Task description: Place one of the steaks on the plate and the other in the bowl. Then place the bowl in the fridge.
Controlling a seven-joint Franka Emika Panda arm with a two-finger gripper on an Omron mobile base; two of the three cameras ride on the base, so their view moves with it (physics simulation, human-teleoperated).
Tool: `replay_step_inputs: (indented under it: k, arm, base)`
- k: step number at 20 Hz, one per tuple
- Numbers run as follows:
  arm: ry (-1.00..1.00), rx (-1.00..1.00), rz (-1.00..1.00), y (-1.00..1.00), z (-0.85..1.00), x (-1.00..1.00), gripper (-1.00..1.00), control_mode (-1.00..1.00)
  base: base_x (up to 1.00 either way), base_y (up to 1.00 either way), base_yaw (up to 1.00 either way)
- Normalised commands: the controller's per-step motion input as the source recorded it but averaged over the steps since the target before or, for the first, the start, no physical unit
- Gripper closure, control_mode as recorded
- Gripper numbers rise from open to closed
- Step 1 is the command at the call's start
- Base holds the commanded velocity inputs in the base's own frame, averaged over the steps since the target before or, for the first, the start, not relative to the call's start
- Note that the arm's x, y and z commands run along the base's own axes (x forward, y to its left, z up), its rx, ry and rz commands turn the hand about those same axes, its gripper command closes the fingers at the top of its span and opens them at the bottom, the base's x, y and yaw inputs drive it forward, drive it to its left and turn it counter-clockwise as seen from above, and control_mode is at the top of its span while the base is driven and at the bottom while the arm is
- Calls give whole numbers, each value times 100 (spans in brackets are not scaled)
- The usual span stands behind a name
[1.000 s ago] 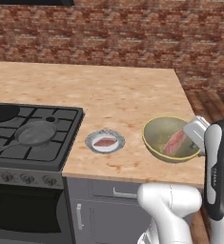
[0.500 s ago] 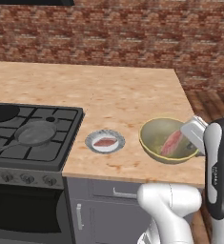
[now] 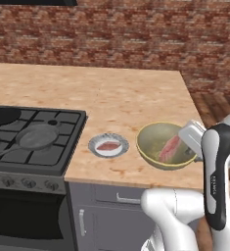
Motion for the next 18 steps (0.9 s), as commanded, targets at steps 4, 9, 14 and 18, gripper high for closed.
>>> replay_step_inputs:
  k: [4, 9, 14, 18]
  arm:
    - [0, 0, 0, 0, 0, 0, 100, 100]
    - [0, 0, 0, 0, 0, 0, 100, 100]
    - [0, 0, 0, 0, 0, 0, 100, 100]
    - [0, 0, 0, 0, 0, 0, 100, 100]
  base:
    - [-5, 22, 9]
    - [-16, 11, 12]
    - [-29, 14, 15]
    - [-43, 17, 23]
